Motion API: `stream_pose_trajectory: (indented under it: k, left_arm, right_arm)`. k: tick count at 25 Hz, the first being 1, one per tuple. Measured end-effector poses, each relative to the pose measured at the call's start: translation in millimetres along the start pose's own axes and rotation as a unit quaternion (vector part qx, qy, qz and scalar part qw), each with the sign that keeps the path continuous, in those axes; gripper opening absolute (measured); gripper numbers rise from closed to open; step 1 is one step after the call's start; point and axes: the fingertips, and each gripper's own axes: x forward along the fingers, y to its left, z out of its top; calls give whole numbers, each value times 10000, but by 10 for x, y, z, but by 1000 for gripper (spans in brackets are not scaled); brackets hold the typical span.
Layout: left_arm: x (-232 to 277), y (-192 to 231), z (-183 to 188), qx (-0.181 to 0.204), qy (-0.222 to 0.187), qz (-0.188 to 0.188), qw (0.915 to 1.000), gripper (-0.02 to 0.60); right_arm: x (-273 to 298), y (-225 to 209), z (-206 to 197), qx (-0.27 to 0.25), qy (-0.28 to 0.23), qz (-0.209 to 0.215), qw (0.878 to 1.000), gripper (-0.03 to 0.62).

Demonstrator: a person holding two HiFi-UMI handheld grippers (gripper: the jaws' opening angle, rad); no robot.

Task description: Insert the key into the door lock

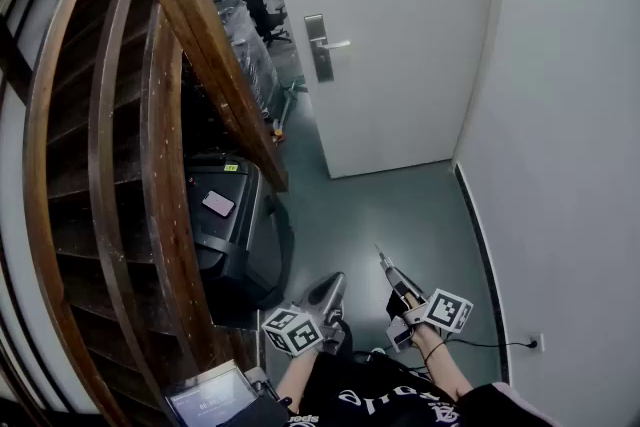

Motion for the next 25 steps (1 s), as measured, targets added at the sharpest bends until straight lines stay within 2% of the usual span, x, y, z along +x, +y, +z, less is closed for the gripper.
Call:
stream_pose_trajectory:
  k: [2, 6, 10, 14, 19, 22, 25]
  left_arm:
    - [109, 97, 87, 33, -48, -6, 10000, 5]
    - [342, 421, 303, 62, -69, -25, 10000, 5]
    - [625, 848, 619, 62, -32, -107, 9999, 5]
    - [937, 1258, 1095, 152, 53, -291, 9994, 5]
    - [1248, 1807, 1637, 210, 23, -400, 9990, 5]
    - [1389, 2090, 1861, 183, -24, -407, 9990, 5]
    - [1512, 2322, 1981, 54, -78, -347, 9994, 5]
  right_arm:
    - [84, -107, 58, 37, 38, -204, 9998, 34]
    - [475, -182, 227, -41, 13, -133, 9999, 34]
    - [977, -350, 362, 38, 41, -420, 9991, 34]
    - [1654, -350, 597, -5, -101, -312, 9995, 34]
    - [2476, -350, 837, -302, -178, -202, 9992, 34]
    - [2829, -428, 912, -285, -176, -363, 9988, 34]
    - [3107, -456, 968, -135, -138, -327, 9993, 34]
